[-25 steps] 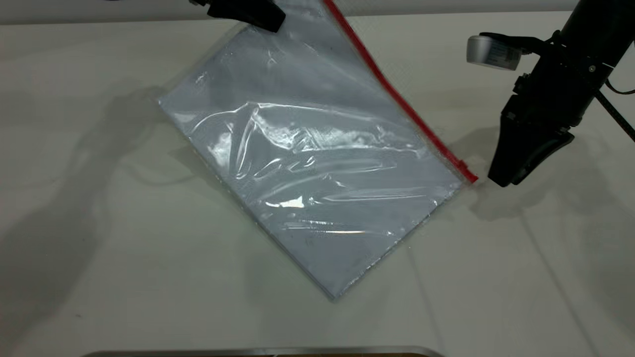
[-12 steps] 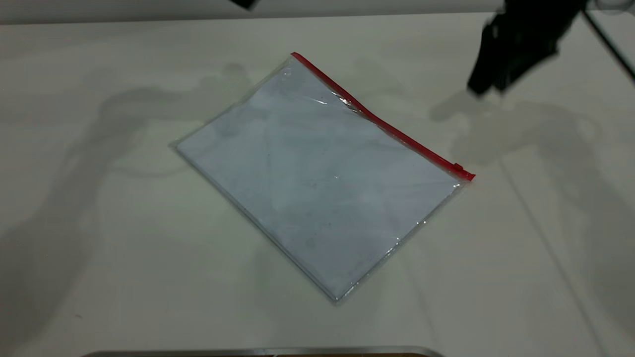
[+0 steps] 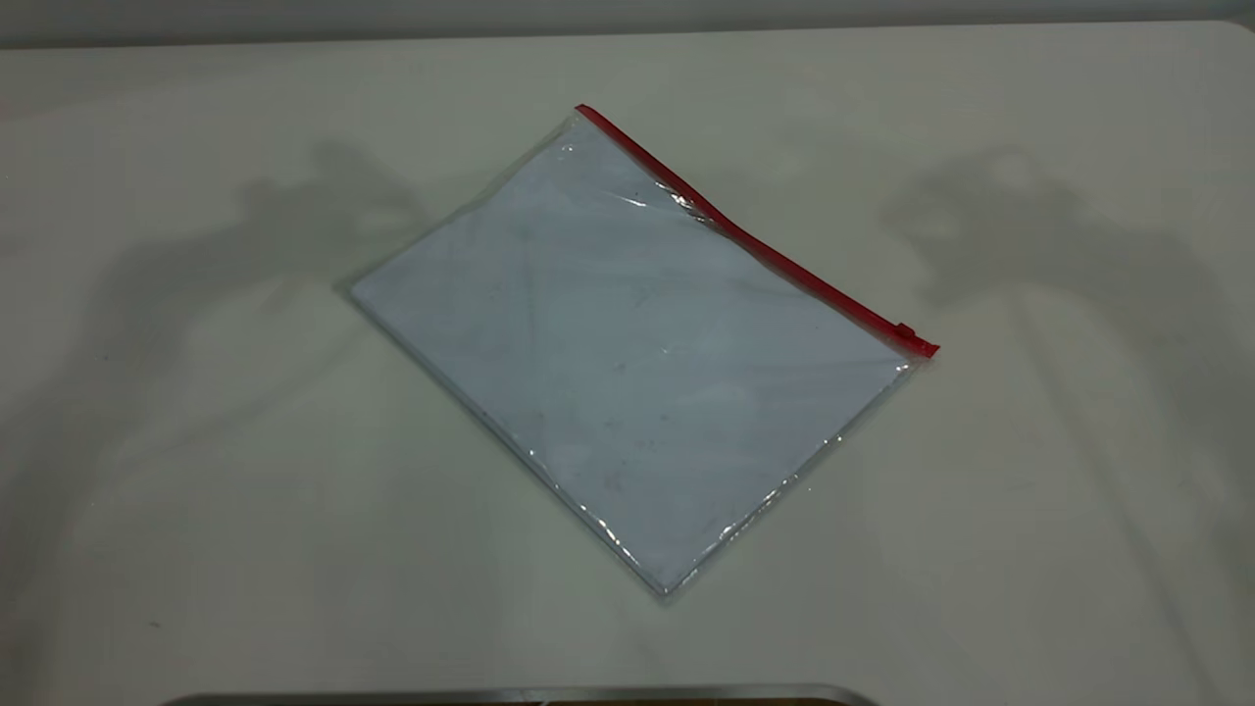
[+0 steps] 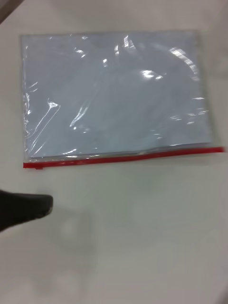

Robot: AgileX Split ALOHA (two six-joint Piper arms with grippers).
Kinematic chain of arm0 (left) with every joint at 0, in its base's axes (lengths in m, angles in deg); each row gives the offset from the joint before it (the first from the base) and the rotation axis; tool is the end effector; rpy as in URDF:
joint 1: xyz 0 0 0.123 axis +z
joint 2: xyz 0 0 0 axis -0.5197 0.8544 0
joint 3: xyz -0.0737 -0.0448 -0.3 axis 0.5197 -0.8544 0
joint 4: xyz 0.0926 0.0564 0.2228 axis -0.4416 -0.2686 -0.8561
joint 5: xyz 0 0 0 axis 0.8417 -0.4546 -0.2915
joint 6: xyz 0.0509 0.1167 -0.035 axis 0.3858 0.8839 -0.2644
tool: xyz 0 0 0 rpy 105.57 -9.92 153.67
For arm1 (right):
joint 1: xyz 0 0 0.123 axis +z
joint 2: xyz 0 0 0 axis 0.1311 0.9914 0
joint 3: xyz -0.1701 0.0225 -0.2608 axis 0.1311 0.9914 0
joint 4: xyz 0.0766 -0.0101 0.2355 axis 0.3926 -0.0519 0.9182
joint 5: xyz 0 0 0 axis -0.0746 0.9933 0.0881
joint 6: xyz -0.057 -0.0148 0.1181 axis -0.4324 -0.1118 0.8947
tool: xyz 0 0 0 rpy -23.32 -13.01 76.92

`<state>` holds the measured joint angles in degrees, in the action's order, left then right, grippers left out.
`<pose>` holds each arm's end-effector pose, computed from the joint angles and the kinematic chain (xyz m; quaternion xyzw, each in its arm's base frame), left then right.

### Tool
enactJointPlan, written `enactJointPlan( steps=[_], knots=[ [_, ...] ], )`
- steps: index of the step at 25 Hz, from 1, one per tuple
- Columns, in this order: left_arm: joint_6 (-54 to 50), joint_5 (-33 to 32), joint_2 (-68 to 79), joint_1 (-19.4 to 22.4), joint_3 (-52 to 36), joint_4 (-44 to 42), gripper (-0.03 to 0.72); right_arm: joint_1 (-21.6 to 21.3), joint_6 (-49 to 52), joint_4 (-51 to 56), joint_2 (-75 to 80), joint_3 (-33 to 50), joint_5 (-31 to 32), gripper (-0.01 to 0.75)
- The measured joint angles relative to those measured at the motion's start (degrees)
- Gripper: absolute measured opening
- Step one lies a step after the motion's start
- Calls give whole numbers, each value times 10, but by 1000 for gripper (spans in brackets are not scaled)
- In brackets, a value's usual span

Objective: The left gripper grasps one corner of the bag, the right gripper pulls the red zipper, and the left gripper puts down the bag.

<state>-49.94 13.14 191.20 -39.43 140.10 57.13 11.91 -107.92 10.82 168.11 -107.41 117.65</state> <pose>0.4406 -0.1101 0.3526 0.3041 0.8939 -0.1347 0.3007 0.4116 0.0810 0.3543 -0.3092 0.9001 0.1309 0.2778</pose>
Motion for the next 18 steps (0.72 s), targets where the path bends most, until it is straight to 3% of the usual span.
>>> enactJointPlan(
  steps=[11,18],
  knots=[
    [-165,-5,-153,0,-7,-131,590,0,99,-18,-267,16,20,531],
    [-245,-5,-312,0,-173,-195,590,0,117,-25,-456,177,20,531]
  ],
)
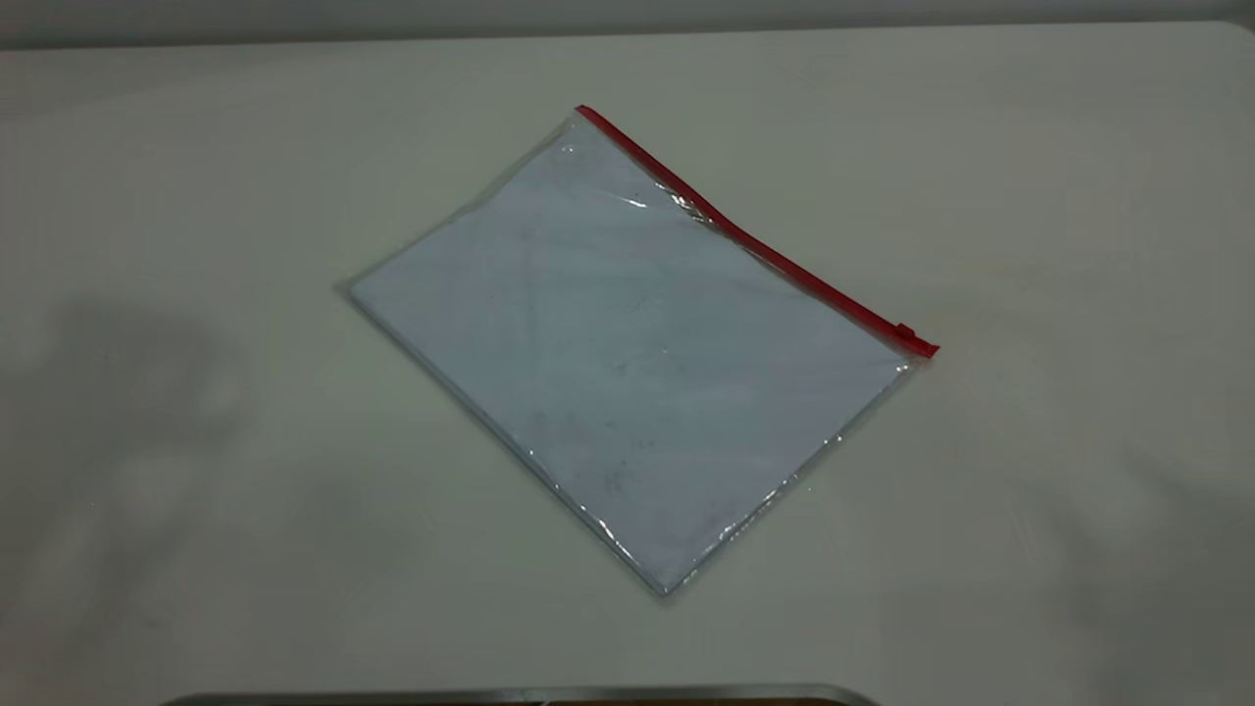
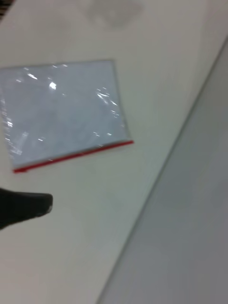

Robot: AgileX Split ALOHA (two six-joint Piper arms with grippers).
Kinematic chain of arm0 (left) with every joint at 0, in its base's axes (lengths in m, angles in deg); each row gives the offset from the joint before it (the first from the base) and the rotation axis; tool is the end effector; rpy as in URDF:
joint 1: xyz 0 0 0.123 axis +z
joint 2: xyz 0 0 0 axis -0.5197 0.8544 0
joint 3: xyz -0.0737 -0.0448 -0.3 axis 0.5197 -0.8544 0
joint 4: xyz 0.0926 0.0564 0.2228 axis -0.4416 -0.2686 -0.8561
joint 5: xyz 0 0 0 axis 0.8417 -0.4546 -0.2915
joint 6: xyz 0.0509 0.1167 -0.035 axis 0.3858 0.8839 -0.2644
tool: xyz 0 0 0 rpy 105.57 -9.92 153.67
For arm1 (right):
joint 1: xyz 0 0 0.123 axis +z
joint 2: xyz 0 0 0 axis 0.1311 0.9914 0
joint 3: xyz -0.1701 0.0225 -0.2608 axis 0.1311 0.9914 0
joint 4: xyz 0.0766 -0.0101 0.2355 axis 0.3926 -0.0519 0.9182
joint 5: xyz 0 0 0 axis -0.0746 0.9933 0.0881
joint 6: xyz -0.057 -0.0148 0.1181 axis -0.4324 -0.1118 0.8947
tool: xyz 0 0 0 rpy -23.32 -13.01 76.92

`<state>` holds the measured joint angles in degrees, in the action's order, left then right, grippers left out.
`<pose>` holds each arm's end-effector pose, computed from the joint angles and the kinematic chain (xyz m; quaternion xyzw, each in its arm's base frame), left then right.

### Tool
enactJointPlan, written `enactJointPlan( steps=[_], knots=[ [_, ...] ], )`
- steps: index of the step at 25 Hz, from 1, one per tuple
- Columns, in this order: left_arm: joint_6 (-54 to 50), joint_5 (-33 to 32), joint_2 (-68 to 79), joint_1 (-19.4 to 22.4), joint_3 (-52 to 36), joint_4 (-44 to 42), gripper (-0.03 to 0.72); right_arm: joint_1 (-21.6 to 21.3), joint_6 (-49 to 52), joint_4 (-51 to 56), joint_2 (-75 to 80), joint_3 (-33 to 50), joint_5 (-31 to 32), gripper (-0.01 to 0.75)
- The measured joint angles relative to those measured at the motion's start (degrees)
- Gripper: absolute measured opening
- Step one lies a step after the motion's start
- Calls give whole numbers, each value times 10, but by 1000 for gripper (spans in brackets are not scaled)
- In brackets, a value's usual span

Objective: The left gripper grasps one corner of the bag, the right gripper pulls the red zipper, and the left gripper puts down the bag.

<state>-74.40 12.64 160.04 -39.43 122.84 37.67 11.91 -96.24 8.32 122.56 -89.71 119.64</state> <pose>0.2887 -0.0482 0.4527 0.1316 0.9148 -0.0285 0.3807 0.1620 0.0575 0.4915 -0.2466 0.8445 0.1001 0.4647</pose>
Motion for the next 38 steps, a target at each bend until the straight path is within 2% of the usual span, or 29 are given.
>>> enactJointPlan(
  steps=[10,21,28,31,38],
  knots=[
    [-26,0,-254,0,-288,1,590,0,1,12,-279,299,0,531],
    [-26,0,-481,0,-514,1,590,0,1,9,-510,518,0,531],
    [-22,0,-625,0,-615,2,590,0,1,-38,-585,586,-15,531],
    [-13,0,-668,0,-647,2,590,0,1,-40,-597,589,-22,531],
    [-4,5,-721,0,-663,2,590,0,1,-40,-598,589,-38,530]
  ],
)
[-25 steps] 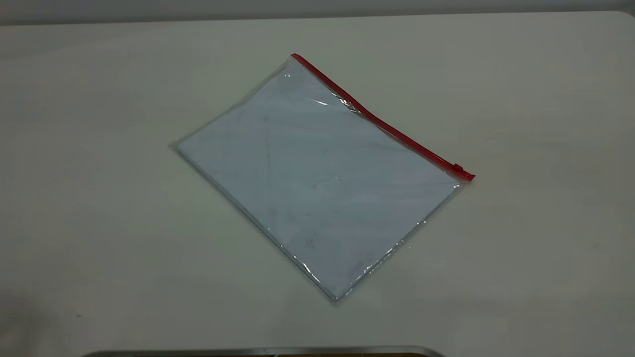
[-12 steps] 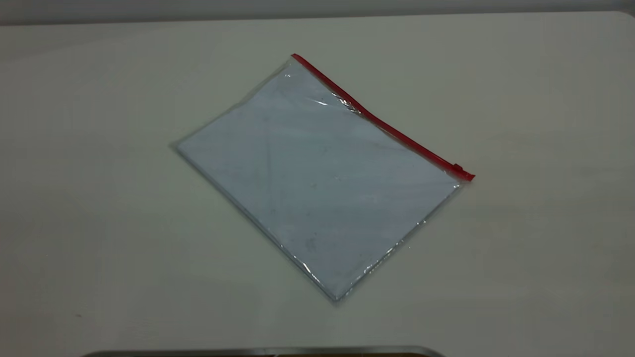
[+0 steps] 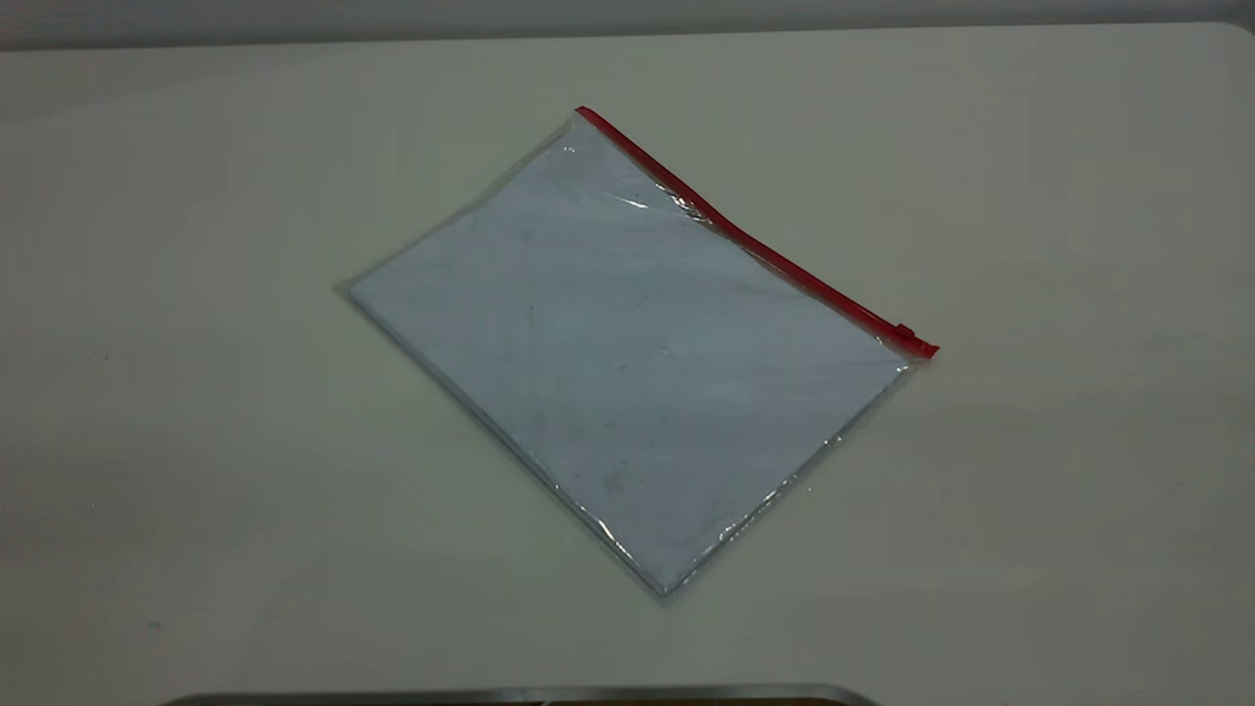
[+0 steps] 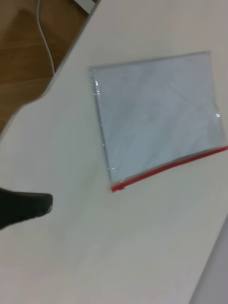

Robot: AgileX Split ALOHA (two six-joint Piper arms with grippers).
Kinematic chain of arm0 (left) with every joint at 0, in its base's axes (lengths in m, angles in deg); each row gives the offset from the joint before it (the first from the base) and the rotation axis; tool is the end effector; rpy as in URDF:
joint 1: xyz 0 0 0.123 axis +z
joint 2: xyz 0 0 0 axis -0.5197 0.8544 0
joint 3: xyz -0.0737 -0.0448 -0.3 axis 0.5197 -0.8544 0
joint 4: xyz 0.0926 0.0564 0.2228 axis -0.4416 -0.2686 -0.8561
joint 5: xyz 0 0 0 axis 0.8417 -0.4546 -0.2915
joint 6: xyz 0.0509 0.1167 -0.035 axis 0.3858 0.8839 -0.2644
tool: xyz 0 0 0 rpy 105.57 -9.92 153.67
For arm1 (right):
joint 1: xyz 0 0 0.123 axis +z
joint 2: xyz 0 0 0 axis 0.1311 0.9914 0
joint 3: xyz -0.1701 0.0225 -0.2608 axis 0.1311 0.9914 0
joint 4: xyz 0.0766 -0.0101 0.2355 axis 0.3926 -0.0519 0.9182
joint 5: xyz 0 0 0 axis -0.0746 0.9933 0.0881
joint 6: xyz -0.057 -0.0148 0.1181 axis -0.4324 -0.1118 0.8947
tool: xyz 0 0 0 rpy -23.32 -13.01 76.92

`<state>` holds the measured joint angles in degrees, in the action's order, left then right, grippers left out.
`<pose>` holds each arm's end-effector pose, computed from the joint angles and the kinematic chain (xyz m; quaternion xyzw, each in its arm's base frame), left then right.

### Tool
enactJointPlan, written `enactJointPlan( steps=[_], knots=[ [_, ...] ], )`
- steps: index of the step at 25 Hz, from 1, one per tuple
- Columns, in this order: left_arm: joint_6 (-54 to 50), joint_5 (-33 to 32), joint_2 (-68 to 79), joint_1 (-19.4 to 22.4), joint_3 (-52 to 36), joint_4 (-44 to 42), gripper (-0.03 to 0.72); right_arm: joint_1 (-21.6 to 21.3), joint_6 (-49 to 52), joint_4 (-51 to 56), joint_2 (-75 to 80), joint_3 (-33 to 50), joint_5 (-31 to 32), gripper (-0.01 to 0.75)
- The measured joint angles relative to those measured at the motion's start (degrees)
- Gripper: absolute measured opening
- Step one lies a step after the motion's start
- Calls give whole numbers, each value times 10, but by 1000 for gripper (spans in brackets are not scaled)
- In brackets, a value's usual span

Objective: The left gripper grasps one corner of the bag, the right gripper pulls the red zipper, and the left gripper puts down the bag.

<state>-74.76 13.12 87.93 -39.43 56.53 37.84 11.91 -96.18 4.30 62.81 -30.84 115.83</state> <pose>0.0071 -0.0084 0.2492 0.1270 0.8930 -0.0313 0.4307 -0.0143 0.0348 0.2493 -0.2347 0.8336 0.0601 0.4964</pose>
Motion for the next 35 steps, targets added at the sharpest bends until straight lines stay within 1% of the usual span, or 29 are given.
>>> enactJointPlan(
  steps=[4,17,18,21,23,26,35],
  knots=[
    [-1,10,-2,0,-14,0,590,0,0,0,0,0,-4,530],
    [-3,12,-4,2,-14,0,590,0,0,11,0,7,-2,530],
    [-3,12,-8,7,-14,0,590,0,0,11,0,7,-2,530],
    [-3,12,-36,46,-14,1,590,0,0,11,0,7,-2,530],
    [-3,12,-58,65,-14,1,590,0,0,11,0,7,-2,530],
    [-3,12,-79,68,-14,1,590,0,0,11,0,7,-2,530],
    [-3,12,-80,68,-14,1,590,0,0,11,0,7,-2,530]
  ],
)
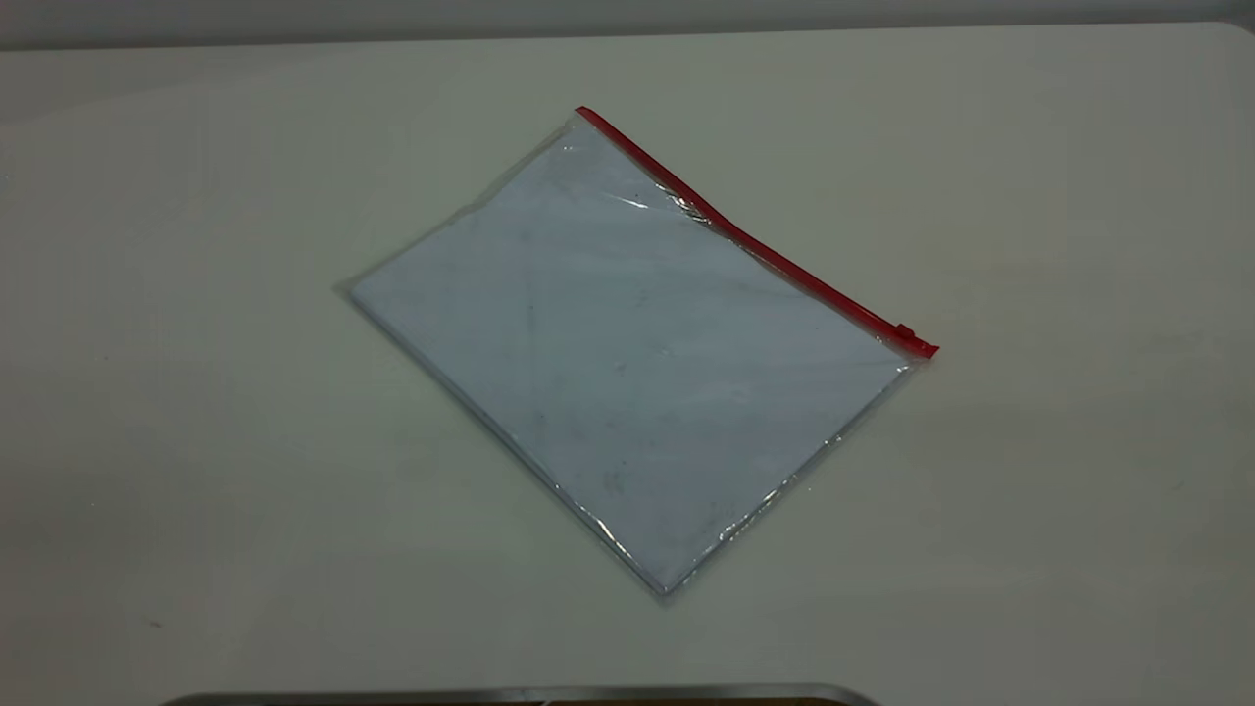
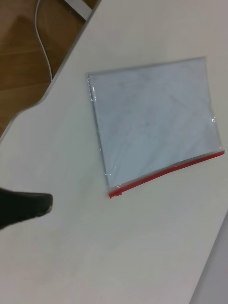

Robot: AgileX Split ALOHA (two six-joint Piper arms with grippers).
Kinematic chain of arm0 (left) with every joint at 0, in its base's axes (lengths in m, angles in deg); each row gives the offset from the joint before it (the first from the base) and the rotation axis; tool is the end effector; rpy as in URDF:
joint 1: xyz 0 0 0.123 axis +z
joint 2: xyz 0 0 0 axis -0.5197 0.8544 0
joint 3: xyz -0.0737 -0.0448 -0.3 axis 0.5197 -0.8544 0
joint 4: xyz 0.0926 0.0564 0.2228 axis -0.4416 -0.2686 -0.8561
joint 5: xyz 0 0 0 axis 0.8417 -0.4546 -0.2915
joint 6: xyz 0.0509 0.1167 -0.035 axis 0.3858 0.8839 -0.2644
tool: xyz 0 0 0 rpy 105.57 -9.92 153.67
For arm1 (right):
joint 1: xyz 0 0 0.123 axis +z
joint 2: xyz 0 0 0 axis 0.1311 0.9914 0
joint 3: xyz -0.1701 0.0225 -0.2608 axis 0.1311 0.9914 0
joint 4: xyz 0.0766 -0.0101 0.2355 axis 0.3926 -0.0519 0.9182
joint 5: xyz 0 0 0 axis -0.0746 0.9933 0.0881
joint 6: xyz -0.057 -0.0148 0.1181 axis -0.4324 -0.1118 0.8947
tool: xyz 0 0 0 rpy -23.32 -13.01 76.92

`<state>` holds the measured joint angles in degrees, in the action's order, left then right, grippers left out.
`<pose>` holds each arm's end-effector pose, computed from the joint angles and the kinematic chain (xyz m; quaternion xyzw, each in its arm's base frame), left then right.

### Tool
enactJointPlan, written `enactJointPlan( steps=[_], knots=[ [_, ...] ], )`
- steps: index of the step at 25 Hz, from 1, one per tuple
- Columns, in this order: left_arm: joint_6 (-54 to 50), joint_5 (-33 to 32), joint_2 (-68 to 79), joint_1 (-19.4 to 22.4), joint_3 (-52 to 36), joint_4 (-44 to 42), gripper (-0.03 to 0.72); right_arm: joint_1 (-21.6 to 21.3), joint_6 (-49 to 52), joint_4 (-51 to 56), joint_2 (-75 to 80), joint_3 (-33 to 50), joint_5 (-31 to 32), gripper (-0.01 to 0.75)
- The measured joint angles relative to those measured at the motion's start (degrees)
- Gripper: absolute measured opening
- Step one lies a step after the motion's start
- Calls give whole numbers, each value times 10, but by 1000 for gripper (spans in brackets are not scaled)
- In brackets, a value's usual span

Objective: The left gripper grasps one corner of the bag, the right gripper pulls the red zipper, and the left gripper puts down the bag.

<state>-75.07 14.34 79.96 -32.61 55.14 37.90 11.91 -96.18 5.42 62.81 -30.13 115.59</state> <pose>-0.0059 -0.0072 0.2441 0.0702 0.8677 -0.0039 0.4920 -0.0135 0.0371 0.2466 -0.2346 0.8343 0.0705 0.4939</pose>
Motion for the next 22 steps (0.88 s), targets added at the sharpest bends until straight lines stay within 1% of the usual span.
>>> enactJointPlan(
  steps=[6,12,22],
  knots=[
    [-2,0,0,0,0,1,590,0,0,0,0,0,0,530],
    [-26,0,0,0,0,25,590,0,0,0,0,0,0,530],
    [-29,0,0,0,0,25,590,0,0,0,0,0,0,530]
  ],
)
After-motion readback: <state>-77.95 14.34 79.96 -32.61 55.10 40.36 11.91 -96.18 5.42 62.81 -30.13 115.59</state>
